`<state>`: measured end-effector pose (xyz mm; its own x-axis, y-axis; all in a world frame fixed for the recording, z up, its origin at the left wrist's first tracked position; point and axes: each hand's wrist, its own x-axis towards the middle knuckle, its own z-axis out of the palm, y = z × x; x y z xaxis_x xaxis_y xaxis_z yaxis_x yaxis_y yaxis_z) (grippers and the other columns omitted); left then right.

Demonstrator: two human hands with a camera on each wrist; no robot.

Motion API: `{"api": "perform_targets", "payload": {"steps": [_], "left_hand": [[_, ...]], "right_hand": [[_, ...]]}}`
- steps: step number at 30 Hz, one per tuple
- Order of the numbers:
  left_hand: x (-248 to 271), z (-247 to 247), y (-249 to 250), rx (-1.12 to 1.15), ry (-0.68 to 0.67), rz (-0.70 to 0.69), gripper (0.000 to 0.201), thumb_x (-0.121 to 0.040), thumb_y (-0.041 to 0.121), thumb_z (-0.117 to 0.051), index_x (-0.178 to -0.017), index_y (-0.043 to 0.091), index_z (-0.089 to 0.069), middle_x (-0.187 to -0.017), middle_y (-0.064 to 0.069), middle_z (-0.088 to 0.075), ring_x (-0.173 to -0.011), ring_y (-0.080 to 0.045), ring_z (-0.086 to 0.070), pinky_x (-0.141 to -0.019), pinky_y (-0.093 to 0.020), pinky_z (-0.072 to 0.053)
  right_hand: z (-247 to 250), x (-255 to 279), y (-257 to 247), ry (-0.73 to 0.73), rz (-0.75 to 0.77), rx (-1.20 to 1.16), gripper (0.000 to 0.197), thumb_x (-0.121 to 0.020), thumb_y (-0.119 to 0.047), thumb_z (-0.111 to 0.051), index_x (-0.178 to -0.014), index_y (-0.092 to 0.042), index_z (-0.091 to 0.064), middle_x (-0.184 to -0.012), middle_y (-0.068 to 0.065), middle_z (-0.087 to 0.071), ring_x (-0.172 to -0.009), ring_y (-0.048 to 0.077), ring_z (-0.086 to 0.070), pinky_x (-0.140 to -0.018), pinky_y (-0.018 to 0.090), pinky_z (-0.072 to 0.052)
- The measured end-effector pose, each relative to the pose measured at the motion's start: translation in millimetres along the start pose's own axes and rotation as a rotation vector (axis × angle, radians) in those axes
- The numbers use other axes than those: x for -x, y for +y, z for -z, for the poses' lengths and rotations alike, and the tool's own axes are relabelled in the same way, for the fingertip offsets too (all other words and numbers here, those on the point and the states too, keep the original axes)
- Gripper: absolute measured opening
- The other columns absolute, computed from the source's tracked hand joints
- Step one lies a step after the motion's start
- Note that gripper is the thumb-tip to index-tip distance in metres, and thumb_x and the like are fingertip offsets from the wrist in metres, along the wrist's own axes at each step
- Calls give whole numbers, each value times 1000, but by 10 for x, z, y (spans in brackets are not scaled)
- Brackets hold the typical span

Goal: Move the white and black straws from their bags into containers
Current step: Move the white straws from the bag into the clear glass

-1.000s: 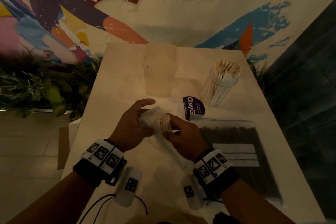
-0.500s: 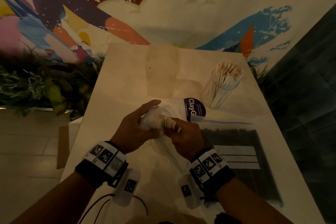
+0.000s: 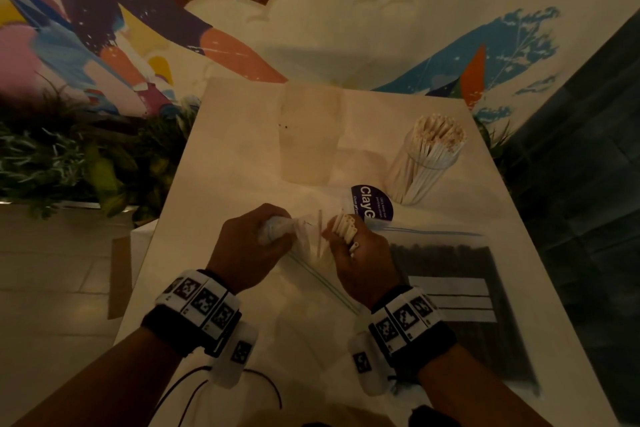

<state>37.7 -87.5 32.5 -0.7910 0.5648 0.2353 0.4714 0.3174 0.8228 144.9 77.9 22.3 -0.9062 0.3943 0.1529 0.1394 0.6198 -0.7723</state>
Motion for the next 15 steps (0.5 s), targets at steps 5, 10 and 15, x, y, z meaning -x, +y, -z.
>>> {"api": "perform_targets", "payload": {"steps": [5, 10, 15], "left_hand": [[-15, -21, 8, -30, -46, -30, 32, -67, 52, -57, -94, 34, -60, -85, 15, -63, -73, -5, -59, -66, -21, -52], [-5, -36, -26, -40, -151, -12, 31, -69, 46, -62, -99, 44, -55, -92, 19, -62, -82, -6, -60, -71, -19, -50], [30, -64, -27, -64, -117, 4, 25, -73, 36, -64, -98, 35, -59, -88, 19, -61, -77, -5, -57, -67, -12, -42]], "right_hand": [[-12, 6, 63, -96, -66, 63, 11, -92, -26, -51, -89, -15, -52, -72, 4, -60, -63, 19, -60, -61, 41, -55], [-59, -23, 107, -74, -105, 78, 22, -89, -19, -56, -71, -26, -45, -63, -9, -51, -57, 11, -51, -57, 25, -45], [-167, 2, 112, -113, -140, 18, 16, -88, -21, -53, -83, -9, -61, -78, -1, -62, -71, 15, -58, -68, 26, -47]]}}
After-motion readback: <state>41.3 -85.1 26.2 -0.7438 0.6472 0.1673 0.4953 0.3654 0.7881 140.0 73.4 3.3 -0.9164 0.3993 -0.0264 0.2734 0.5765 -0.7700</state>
